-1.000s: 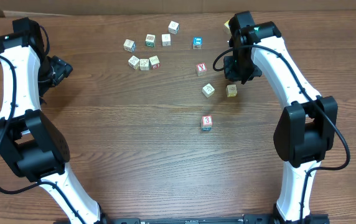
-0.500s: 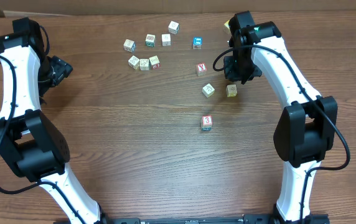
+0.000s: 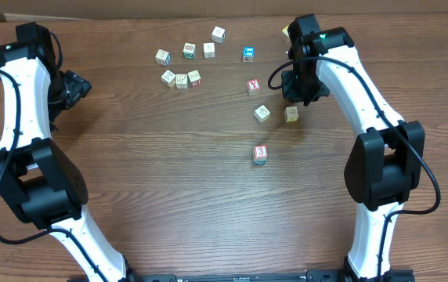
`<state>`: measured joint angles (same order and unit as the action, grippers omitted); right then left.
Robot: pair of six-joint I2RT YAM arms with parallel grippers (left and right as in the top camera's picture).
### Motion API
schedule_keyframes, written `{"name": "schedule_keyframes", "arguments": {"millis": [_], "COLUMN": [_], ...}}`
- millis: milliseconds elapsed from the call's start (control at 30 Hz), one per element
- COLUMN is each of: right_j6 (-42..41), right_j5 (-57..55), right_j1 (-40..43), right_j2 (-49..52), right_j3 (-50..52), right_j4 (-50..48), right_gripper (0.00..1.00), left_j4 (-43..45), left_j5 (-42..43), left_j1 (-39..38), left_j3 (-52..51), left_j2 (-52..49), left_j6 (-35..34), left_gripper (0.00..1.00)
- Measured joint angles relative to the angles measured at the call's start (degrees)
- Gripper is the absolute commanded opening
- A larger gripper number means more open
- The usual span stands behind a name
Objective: Form a tower
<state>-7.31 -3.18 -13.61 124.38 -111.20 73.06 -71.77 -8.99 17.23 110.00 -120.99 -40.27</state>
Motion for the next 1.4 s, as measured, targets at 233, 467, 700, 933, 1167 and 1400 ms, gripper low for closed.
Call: {"name": "schedule_keyframes", "arguments": {"millis": [233,467,700,933,1167,1400], "right_j6": [-0.2,-0.3,-0.4,-0.4,-0.6,0.7], "right_j5": [0.2,1.5,4.1,4.4,4.4,4.2], "right_j1": [-0.1,-0.3,-0.3,-0.3,-0.3,-0.3], "right_j2": [0.0,-2.6,-17.4,-26.4,-24.5,-18.9], "right_j3": [0.0,0.0,-0.1,-0.7,6.7,18.5], "right_j4": [0.2,3.3,7.6,10.6,3.6,-12.1], "right_gripper": [0.21,0.20,0.24,0.45,0.63,0.62], "left_j4": [0.0,0.0,0.0,0.0,0.0,0.0], "left_j5": [0.0,0.0,0.0,0.0,0.0,0.0], "left_j1": [0.0,0.0,0.0,0.0,0.0,0.0], "left_j3": [0.0,0.0,0.0,0.0,0.0,0.0], "left_j2": [0.0,0.0,0.0,0.0,0.0,0.0], "left_j6": [0.0,0.0,0.0,0.0,0.0,0.0], "left_gripper": [1.00,0.99,1.00,1.00,1.00,1.00]}}
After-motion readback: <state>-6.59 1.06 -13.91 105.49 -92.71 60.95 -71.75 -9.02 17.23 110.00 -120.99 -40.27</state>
